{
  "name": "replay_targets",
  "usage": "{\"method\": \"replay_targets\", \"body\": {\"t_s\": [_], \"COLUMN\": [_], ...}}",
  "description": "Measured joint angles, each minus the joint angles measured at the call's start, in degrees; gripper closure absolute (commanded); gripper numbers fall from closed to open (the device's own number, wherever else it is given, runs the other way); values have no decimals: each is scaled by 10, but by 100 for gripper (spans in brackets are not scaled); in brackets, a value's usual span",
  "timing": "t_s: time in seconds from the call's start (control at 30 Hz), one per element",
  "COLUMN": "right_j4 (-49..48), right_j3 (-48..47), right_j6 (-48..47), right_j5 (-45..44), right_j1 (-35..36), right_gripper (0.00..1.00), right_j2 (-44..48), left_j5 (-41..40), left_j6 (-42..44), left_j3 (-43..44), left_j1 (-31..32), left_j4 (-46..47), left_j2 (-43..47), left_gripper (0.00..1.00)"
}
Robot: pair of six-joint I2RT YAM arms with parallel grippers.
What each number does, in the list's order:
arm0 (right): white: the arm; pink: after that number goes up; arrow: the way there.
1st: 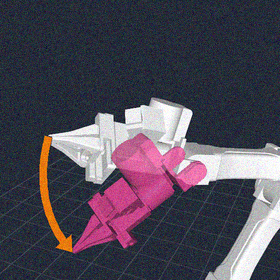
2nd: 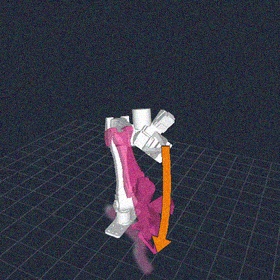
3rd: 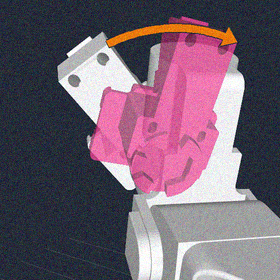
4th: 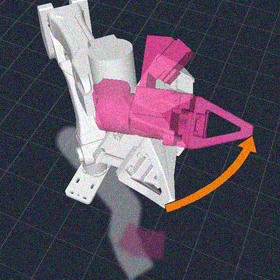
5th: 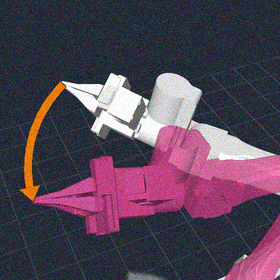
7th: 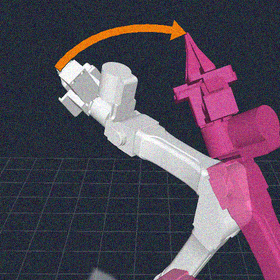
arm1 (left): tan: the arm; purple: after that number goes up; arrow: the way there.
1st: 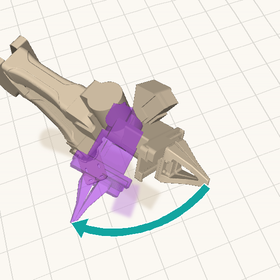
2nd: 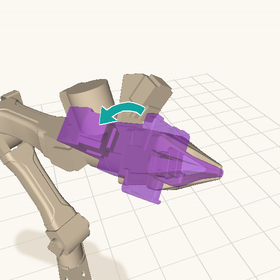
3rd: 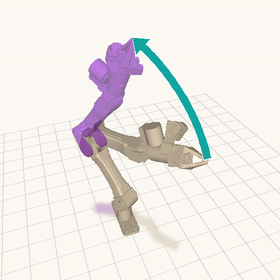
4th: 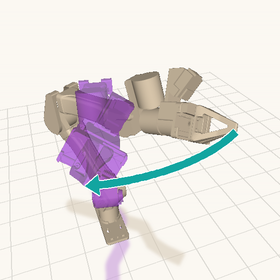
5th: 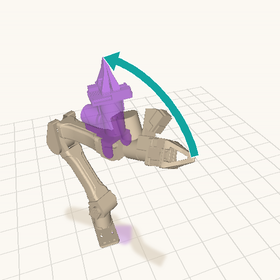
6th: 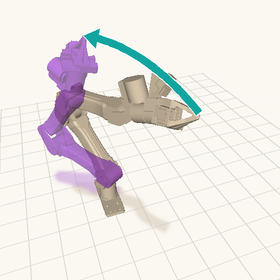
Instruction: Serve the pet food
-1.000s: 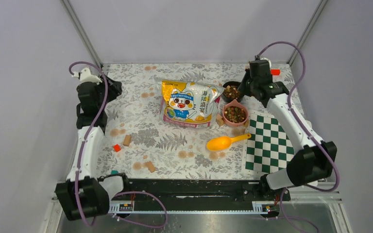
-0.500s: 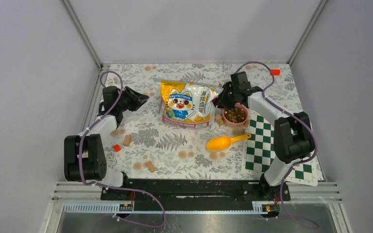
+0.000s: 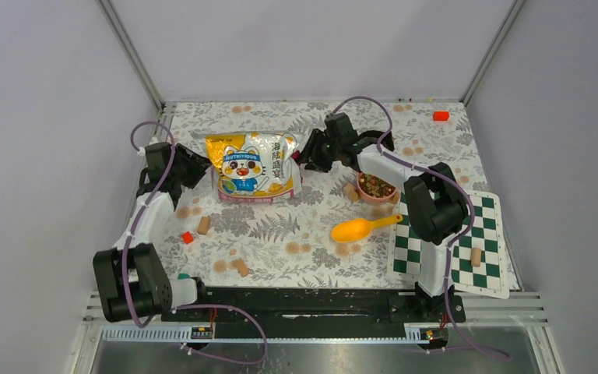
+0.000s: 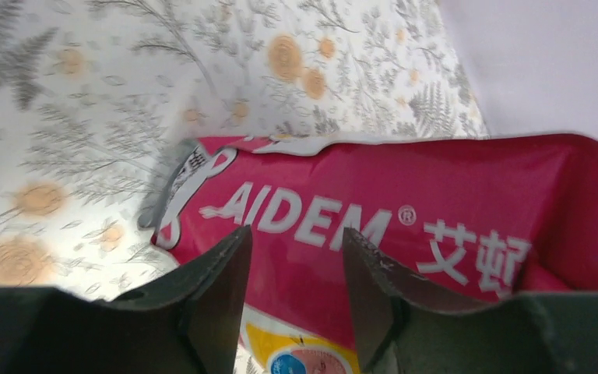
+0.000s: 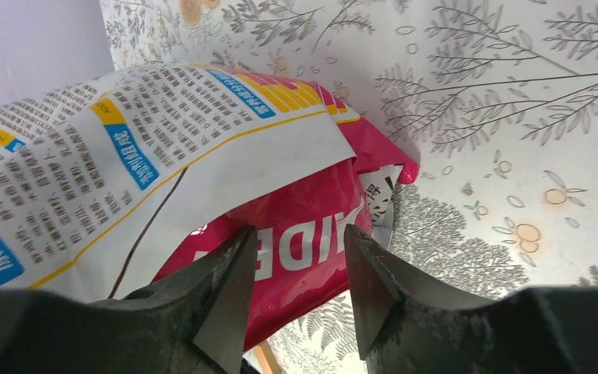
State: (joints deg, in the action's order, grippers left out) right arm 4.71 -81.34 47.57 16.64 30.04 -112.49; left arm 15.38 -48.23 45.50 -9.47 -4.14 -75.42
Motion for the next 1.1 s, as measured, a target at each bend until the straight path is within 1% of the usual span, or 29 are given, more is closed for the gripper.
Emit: {"method": "replay_targets", "body": {"t_s": [0.07,0.13,0.17,0.2,0.33,0.47,0.53,0.6,0.7,0.77,0.8,0.83,0.87,0.9,1.03,1.1], "right_j4": [17,41,50,57,91,140,179,209,242,263,269,276,282,286,298,304], "right_j3": [-18,-42,-55,-65,-68,-47,-39,-30,5,44,63,82,99,118,187,221], "right_j6": [-2,-13,-20,-27,-59,-101,-127,-152,-185,-202,-207,-211,-213,-216,-234,-244], "right_j5": [-6,-15,-21,-26,-50,-103,-154,-206,-283,-339,-363,-391,-414,-440,-522,-549], "right_j1": [12,15,14,12,-19,-73,-100,-111,-108,-105,-105,-105,-105,-105,-105,-105], "right_gripper": [43,42,41,40,38,36,33,32,31,31,28,20,6,1,1,0], "right_j2": [-2,-2,-2,0,37,121,178,231,323,397,428,464,494,527,652,711], "left_j5": [-47,-79,-93,-107,-153,-192,-204,-209,-213,-212,-211,-211,-211,-211,-214,-214], "left_j6": [22,47,61,74,117,143,152,158,168,177,183,188,195,201,221,227], "left_j3": [12,26,33,40,52,56,67,85,106,112,115,116,118,120,127,133], "left_j1": [-2,-2,-2,-2,-1,-1,-1,-1,-1,0,1,2,4,5,6,6], "left_j4": [-61,-108,-129,-145,-190,-219,-241,-267,-294,-311,-325,-332,-343,-353,-403,-426], "left_j2": [35,68,87,106,197,296,328,349,364,372,377,381,387,394,429,449], "left_gripper": [28,10,4,2,1,1,1,1,1,1,1,1,1,1,1,1]}}
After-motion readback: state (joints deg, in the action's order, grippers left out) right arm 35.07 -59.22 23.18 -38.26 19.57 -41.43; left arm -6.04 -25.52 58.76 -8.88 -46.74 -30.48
